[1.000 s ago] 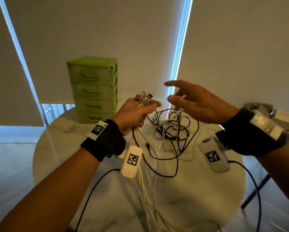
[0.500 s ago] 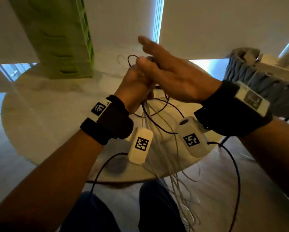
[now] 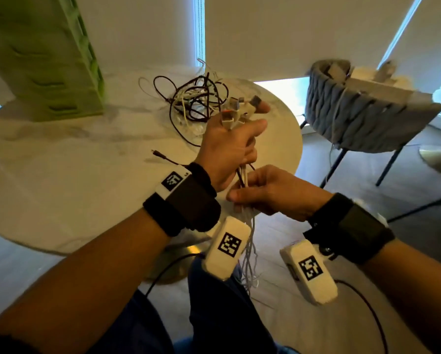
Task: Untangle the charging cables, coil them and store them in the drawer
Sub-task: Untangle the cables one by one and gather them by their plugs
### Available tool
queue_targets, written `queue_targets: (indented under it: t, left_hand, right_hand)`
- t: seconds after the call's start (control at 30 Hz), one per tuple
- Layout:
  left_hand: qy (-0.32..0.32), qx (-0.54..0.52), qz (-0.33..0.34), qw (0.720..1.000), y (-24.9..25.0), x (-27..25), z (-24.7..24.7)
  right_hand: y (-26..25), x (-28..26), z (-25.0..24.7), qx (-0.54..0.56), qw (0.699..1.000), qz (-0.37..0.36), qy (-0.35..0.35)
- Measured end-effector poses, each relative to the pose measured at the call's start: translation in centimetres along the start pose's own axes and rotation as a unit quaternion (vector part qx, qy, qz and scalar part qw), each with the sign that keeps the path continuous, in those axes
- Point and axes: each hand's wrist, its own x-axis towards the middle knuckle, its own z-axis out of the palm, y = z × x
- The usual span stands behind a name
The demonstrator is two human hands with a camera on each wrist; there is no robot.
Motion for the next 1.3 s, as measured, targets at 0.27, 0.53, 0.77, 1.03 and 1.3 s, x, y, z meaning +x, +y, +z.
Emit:
queue_targets:
  t: [0.27,0.53,0.77,1.03,1.3]
  left_hand:
    - [-0.018,-0.092,-0.063,0.994,-0.1,-1.2,0.9]
    - [-0.011,-0.04,-0.048,0.998,-0.2,-0.8,0.1]
    - [-0.063,0.038,-0.075,0.994,-1.8,-0.7,0.6]
    - [-0.171,0.079,-0.114,0.976,-4.2,-0.6,2.8]
    - [-0.143,-0.012,-0.14,0.98,-4.6,-1.1,4.8]
  right_hand:
    - [6.9,-1.5,-1.8,-0.167,0.97,0.117,-0.129]
    - [19.8,-2.3,-1.8,-0.213,0.945,0.247,0.031]
    - [19.5,-3.8,-2.5,-0.226,0.933,0.277,-0.041]
    - [7.9,-4.6,-3.8,-0.133,0.988,0.079,0.023]
    - [10.0,-0.6,-1.5,-0.176,0.975,0.135,0.017]
